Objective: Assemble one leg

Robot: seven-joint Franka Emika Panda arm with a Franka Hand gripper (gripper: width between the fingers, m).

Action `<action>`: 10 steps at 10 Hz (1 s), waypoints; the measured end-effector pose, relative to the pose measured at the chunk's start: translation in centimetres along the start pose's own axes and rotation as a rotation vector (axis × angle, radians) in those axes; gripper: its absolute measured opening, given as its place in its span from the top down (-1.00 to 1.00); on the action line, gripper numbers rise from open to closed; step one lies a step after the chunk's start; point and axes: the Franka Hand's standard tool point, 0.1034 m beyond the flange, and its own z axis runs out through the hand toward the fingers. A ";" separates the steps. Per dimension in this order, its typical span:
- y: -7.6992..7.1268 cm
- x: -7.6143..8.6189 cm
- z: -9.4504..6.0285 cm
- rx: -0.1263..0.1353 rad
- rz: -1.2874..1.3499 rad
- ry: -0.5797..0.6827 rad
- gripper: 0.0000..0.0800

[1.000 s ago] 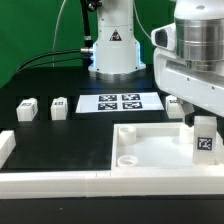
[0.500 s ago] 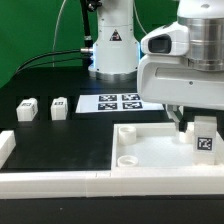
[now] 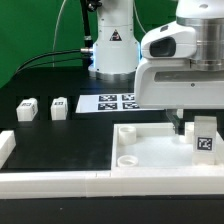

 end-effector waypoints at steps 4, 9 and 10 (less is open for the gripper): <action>0.1 0.0 0.1 -0.001 0.001 -0.001 0.27; 0.2 0.0 0.1 0.002 0.301 0.001 0.27; 0.2 0.0 0.1 0.001 0.440 0.001 0.27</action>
Offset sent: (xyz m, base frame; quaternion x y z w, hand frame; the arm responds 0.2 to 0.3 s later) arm 0.0000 0.0000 0.0000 0.0000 0.0000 0.0000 1.0000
